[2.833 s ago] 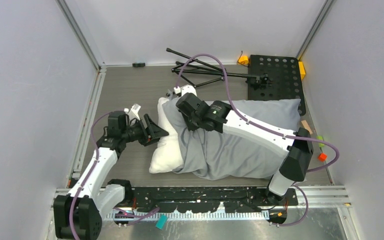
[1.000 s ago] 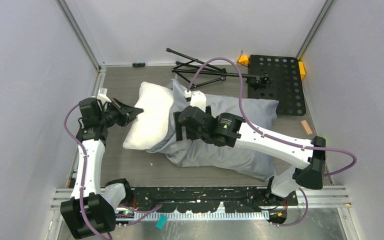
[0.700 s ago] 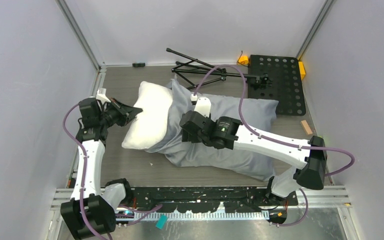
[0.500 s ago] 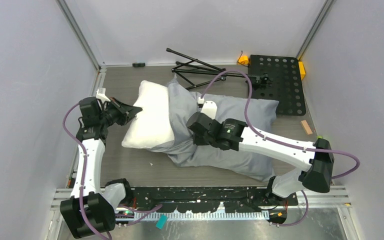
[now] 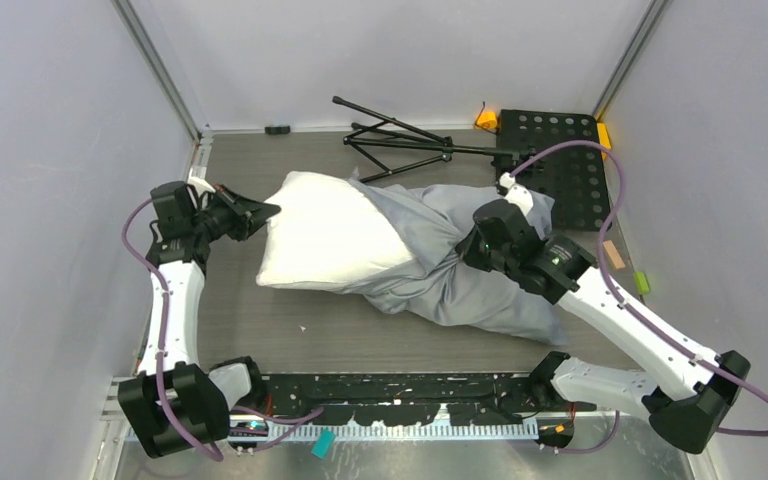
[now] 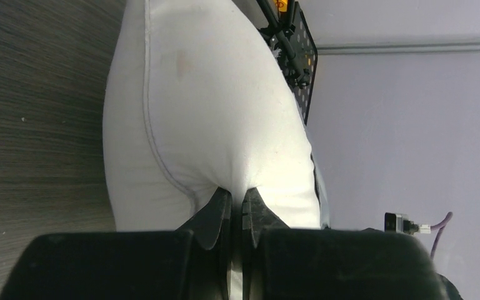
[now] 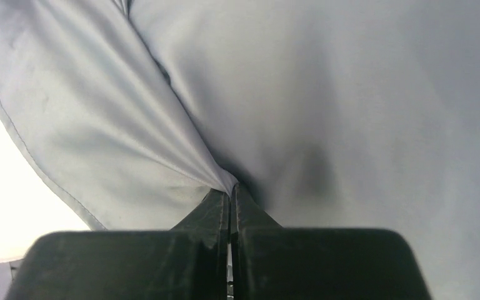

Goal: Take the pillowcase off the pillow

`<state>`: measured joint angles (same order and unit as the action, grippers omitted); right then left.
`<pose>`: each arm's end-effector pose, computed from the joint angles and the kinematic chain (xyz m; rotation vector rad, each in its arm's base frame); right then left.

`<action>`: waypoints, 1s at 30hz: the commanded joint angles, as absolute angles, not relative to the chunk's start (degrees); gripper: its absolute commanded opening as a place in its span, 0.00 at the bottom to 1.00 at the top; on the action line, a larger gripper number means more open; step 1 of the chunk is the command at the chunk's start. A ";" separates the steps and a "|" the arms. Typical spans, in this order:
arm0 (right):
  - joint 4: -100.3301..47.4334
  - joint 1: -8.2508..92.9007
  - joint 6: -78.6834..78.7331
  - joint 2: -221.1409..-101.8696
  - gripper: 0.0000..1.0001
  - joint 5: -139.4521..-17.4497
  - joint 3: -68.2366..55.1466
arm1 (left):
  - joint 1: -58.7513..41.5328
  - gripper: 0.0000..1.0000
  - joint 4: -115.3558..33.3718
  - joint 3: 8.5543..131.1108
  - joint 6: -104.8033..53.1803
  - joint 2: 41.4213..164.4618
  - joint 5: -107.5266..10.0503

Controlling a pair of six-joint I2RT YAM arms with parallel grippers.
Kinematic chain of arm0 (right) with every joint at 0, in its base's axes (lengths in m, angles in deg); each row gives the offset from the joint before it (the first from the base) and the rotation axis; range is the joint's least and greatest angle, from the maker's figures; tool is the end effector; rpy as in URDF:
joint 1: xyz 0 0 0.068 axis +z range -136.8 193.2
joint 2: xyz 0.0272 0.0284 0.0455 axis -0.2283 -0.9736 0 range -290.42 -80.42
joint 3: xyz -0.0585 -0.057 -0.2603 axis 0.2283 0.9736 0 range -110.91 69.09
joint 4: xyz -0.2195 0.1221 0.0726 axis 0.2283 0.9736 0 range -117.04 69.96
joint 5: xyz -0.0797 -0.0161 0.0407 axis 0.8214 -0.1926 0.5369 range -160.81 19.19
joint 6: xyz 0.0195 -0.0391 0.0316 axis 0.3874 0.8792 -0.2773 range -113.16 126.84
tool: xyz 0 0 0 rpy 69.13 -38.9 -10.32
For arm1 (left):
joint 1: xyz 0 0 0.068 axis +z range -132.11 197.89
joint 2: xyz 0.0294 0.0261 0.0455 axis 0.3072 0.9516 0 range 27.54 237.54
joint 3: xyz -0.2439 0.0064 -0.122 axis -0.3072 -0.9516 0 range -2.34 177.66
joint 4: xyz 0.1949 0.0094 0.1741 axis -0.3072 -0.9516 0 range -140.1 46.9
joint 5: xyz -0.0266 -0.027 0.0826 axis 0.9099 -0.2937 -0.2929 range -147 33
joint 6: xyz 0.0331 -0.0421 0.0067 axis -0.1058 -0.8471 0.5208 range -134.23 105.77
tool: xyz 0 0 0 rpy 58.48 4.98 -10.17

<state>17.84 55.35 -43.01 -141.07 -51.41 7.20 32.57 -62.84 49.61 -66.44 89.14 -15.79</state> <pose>0.1653 0.1335 0.3347 0.3241 2.2961 0.4378 0.2322 0.0365 0.3142 -0.7703 2.0008 -1.1390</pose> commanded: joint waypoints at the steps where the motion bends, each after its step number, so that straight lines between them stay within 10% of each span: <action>1: 32.35 50.65 -38.94 -135.91 0.00 -32.73 7.91 | 40.04 0.00 -56.18 54.72 -65.47 89.75 -25.73; 11: 27.61 50.56 -32.39 -132.90 0.00 -25.40 -1.82 | 40.38 0.00 -59.24 53.85 -61.68 90.27 -29.86; 23: 22.45 50.63 -27.27 -151.27 0.00 -48.99 -27.85 | 35.43 0.01 -67.79 56.03 -53.34 90.15 -31.68; 25: 22.71 50.58 -27.51 -154.44 0.00 -49.08 -31.54 | 35.01 0.10 -69.98 56.13 -51.18 88.69 -33.51; 28: 23.41 50.57 -27.01 -158.83 0.00 -48.31 -36.48 | 34.86 0.59 -74.57 57.30 -47.91 86.05 -35.97; 30: 24.36 50.41 -26.38 -161.02 0.00 -48.14 -39.13 | 34.50 0.71 -76.31 57.86 -46.39 84.08 -36.25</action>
<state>26.80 52.38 -28.93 -161.00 -54.45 -30.15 34.10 -72.35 54.39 -53.37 88.26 -28.05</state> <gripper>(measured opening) 0.023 0.613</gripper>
